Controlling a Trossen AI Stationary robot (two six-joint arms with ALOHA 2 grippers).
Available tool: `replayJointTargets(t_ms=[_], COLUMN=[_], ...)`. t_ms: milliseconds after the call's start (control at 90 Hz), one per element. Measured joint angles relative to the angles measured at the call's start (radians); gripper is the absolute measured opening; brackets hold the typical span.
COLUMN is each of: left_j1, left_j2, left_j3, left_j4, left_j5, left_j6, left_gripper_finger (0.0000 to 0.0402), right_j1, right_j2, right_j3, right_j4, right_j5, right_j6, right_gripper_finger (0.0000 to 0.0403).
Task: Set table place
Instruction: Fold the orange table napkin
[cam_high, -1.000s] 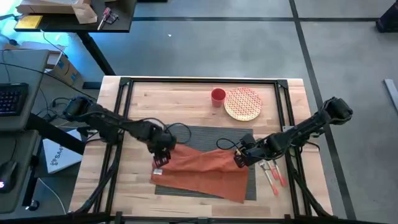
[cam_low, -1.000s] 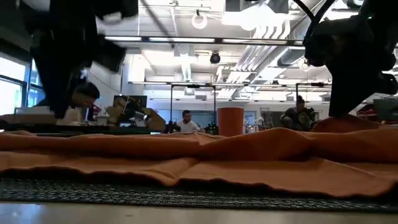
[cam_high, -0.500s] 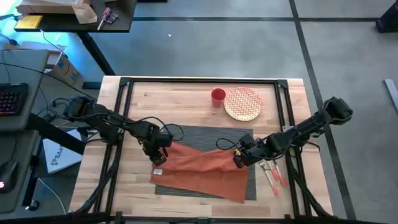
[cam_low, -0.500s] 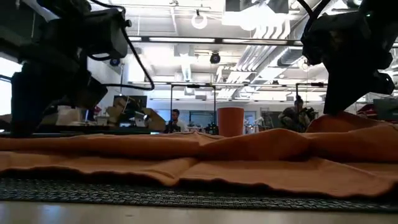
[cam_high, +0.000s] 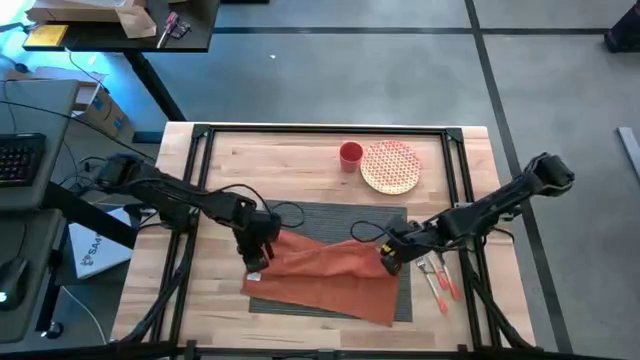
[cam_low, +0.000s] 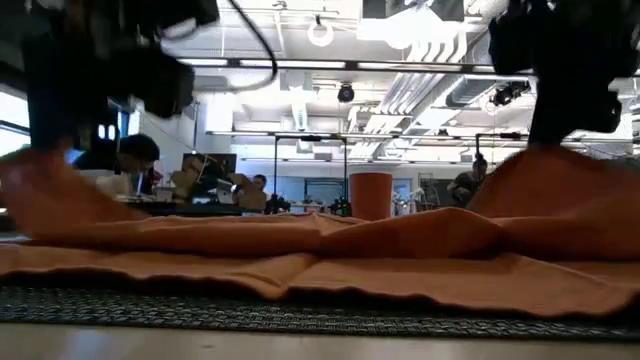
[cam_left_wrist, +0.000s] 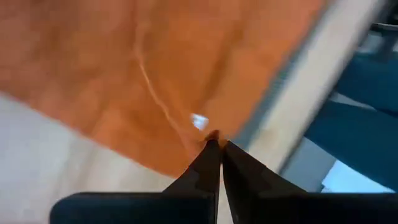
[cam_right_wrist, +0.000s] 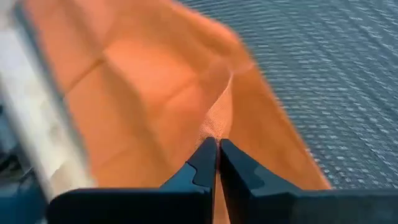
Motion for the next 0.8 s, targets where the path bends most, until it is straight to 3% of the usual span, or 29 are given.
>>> replayJointTargets(t_ms=[211,544,644,800], left_j1=[-0.006,-0.003,-0.003,-0.003], left_j2=[-0.079,-0.069,-0.069,-0.069], left_j3=[0.0,0.0,0.0,0.0], left_j4=[-0.097,-0.111,-0.111,-0.111], left_j5=[-0.093,-0.136,-0.14,-0.145], left_j6=[-0.012,0.005,0.005,0.006], left_gripper_finger=[0.0,0.0,0.0,0.0], right_j1=[-0.002,-0.003,-0.002,-0.002], right_j2=[-0.031,0.143,0.195,0.245], right_j3=[0.0,0.0,0.0,0.0], right_j4=[-0.004,-0.001,0.016,0.043], right_j5=[-0.094,-0.091,-0.102,-0.138], right_j6=[-0.084,-0.192,-0.239,-0.294], right_gripper_finger=[0.0,0.0003,0.0025,0.0092])
